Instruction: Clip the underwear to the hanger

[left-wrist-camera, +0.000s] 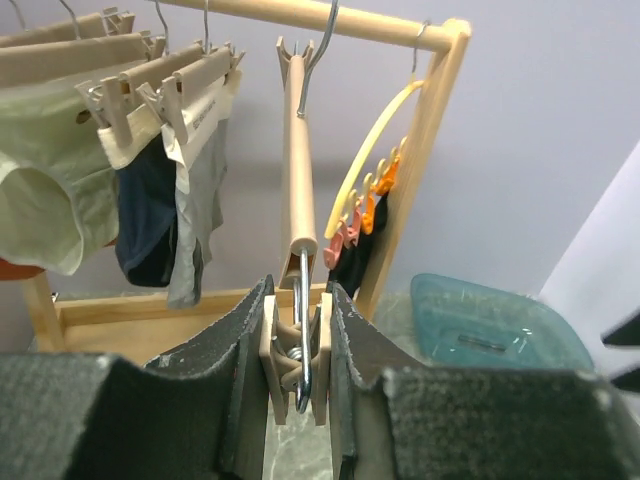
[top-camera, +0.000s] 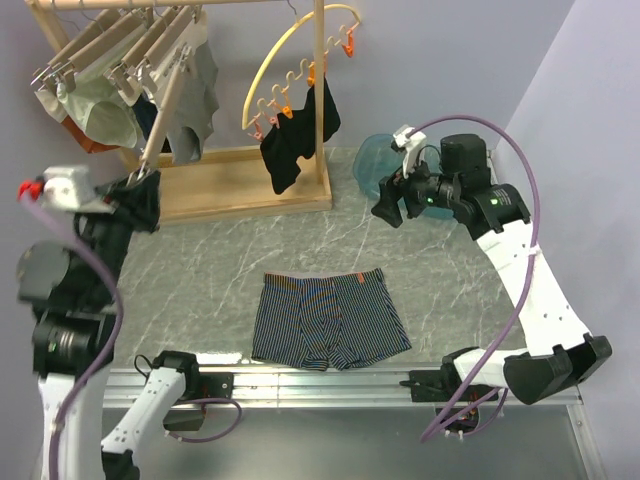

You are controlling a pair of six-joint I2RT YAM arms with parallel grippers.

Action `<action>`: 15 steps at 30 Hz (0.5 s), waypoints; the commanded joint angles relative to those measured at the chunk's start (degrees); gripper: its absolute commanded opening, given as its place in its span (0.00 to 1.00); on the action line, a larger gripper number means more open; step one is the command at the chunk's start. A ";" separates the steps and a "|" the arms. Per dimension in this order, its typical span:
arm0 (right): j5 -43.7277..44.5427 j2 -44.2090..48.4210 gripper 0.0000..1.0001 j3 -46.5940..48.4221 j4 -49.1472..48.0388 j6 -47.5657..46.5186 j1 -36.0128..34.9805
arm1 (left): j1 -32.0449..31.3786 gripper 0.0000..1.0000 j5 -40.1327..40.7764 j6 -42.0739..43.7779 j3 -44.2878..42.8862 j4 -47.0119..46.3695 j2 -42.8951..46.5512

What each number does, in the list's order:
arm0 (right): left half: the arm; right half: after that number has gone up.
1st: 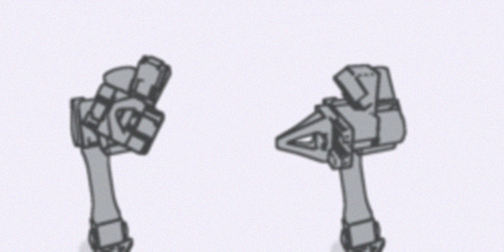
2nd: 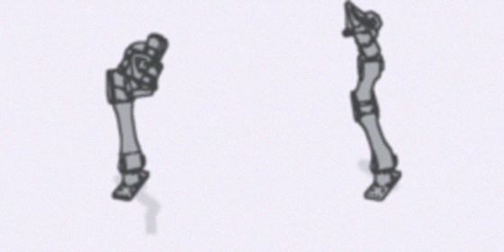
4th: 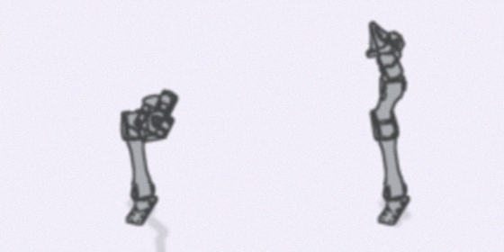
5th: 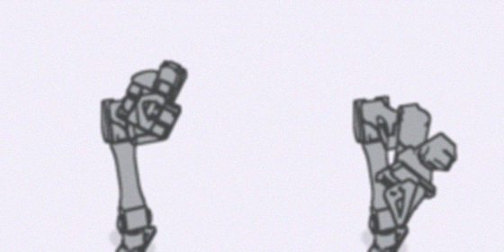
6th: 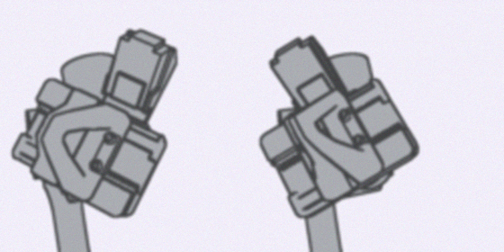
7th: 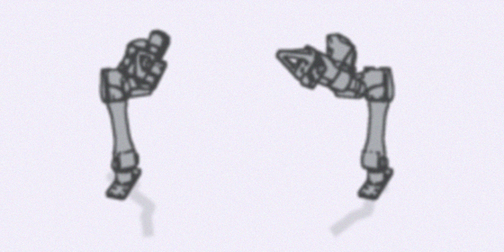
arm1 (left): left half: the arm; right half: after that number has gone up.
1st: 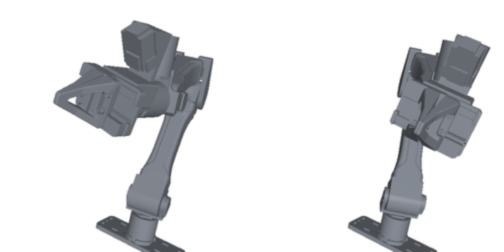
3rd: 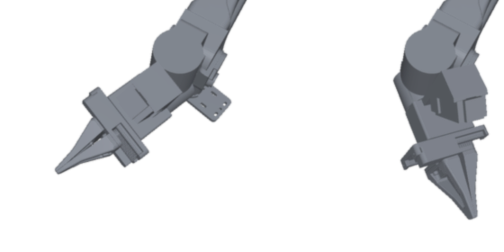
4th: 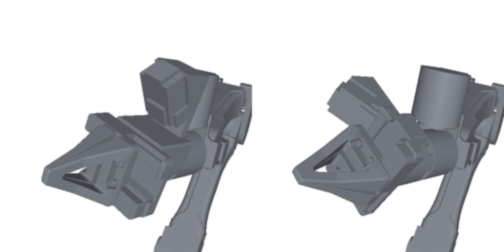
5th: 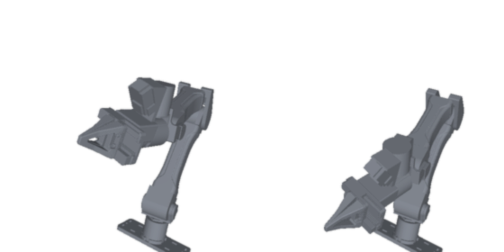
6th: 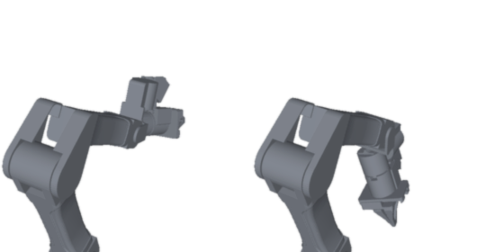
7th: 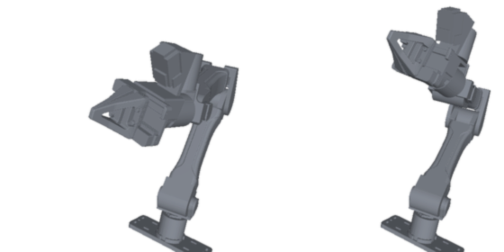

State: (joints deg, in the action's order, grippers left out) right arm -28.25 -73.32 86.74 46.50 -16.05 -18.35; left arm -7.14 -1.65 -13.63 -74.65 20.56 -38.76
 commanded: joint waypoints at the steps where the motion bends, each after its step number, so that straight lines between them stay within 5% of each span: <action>1: 2.04 -0.16 0.80 3.52 -3.96 -2.66 -0.63 | 0.19 0.00 0.34 -0.61 0.82 7.46 2.02; 5: 5.40 -0.16 0.80 4.31 -4.22 -5.12 -1.95 | 0.11 0.00 -5.97 0.00 5.91 13.71 5.36; 10: 6.45 1.42 0.80 2.31 -4.75 -7.06 -3.10 | 0.11 0.00 -32.91 5.71 9.87 20.39 8.96; 15: 8.12 4.15 0.80 -2.80 -5.37 -10.75 -5.02 | 0.11 0.00 -44.74 11.24 13.73 26.90 6.34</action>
State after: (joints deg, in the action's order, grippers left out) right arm -22.04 -71.79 85.69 43.07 -23.73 -22.09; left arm -7.07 -33.21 -7.33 -62.02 44.27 -31.51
